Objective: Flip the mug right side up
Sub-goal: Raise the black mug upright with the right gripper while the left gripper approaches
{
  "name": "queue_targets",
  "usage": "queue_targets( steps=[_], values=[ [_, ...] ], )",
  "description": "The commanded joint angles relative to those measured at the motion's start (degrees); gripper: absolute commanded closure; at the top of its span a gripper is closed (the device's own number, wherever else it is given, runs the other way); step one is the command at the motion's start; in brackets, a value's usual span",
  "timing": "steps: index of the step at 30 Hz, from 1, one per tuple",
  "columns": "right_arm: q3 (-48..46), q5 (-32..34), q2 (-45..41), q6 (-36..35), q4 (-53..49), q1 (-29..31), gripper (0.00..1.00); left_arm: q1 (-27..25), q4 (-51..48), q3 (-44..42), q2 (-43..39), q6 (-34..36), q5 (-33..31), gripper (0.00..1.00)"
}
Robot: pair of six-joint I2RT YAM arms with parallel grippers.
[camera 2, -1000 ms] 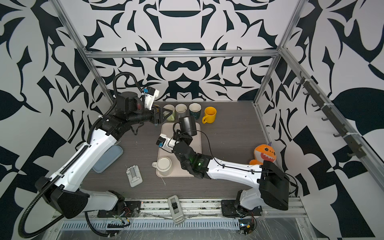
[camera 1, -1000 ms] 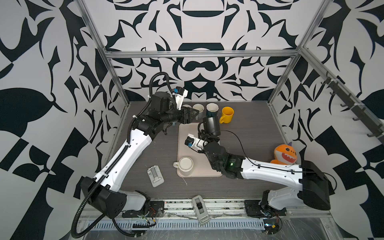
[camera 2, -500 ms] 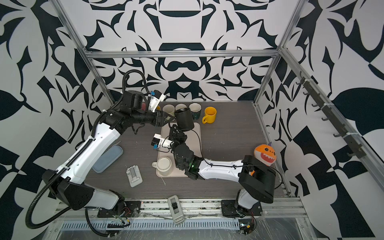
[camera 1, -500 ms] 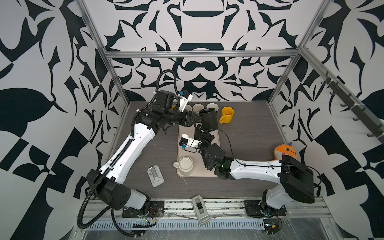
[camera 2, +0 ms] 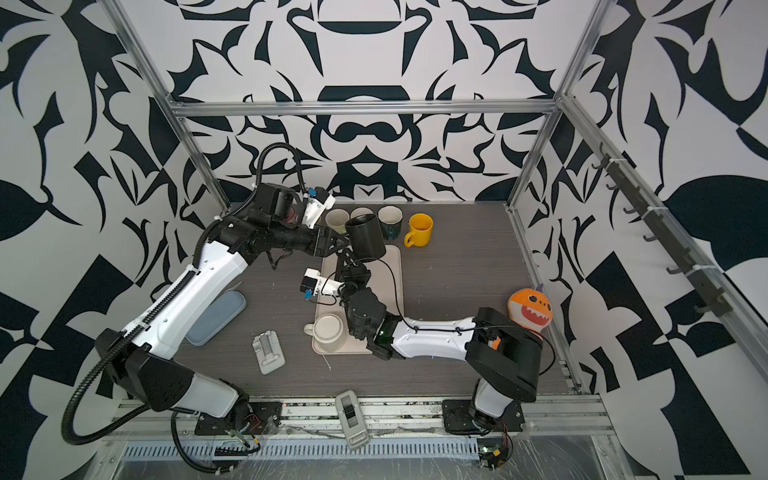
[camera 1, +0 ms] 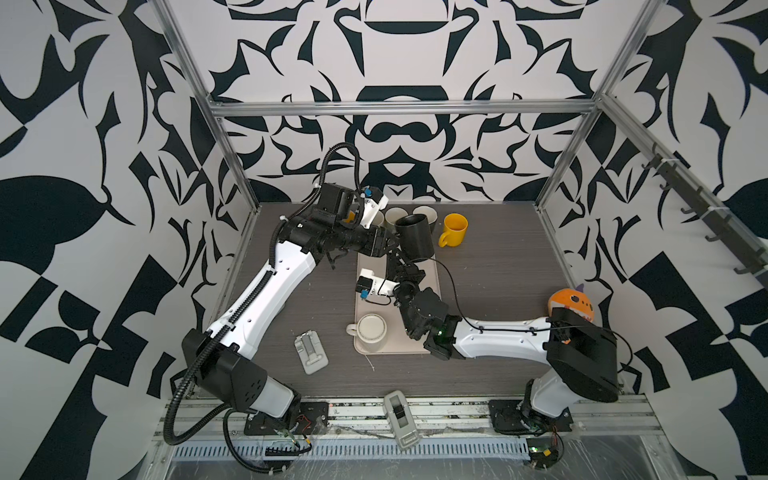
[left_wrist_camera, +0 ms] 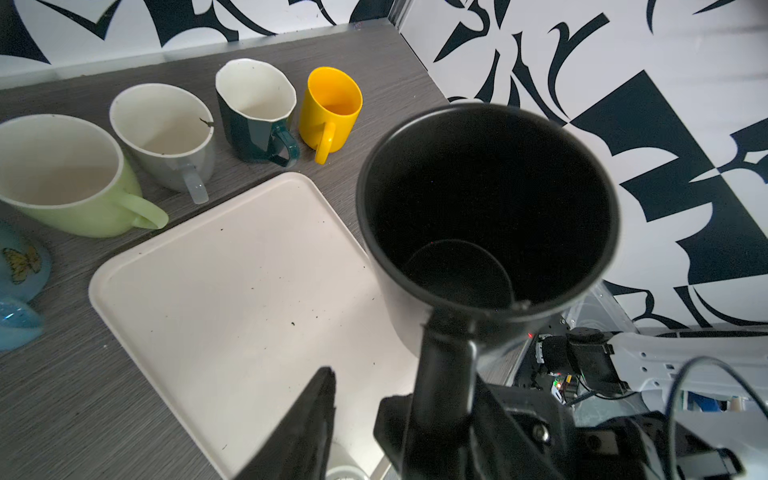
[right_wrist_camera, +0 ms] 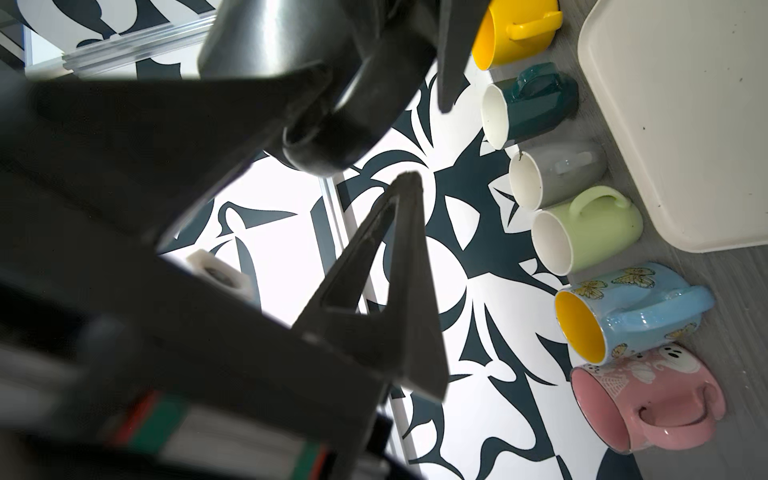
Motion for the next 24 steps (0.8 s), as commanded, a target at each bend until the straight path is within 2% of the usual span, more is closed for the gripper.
queue_targets(
  steps=[1,7,10,12,18,21,24],
  values=[
    [2.54,-1.01,-2.18,-1.95,9.04,0.08,1.00,-0.01,-2.67,2.20,0.99,0.32,2.17,0.55],
    [2.72,-0.83,-0.94,-2.25,10.10,0.09,1.00,-0.26,-2.24,1.99,1.96,-0.25,3.05,0.69],
    [2.94,-0.68,-0.10,-2.56,11.09,0.09,1.00,-0.36,-1.93,1.79,2.09,-0.47,3.63,0.84],
    [3.07,-0.55,0.43,-2.91,11.68,0.09,1.00,-0.45,-1.72,1.62,2.18,-0.66,4.18,1.00],
    [3.34,0.81,1.23,-2.98,12.70,0.09,0.99,-0.53,2.08,-1.05,0.41,-2.90,2.63,1.00],
    [2.67,1.96,0.75,-1.94,12.21,0.10,0.72,-0.53,6.34,-3.60,-1.86,-5.16,-0.29,1.00],
    [1.14,3.23,-0.41,0.02,10.61,0.08,0.53,-0.45,10.63,-6.14,-3.95,-6.80,-3.09,1.00]
  ],
)
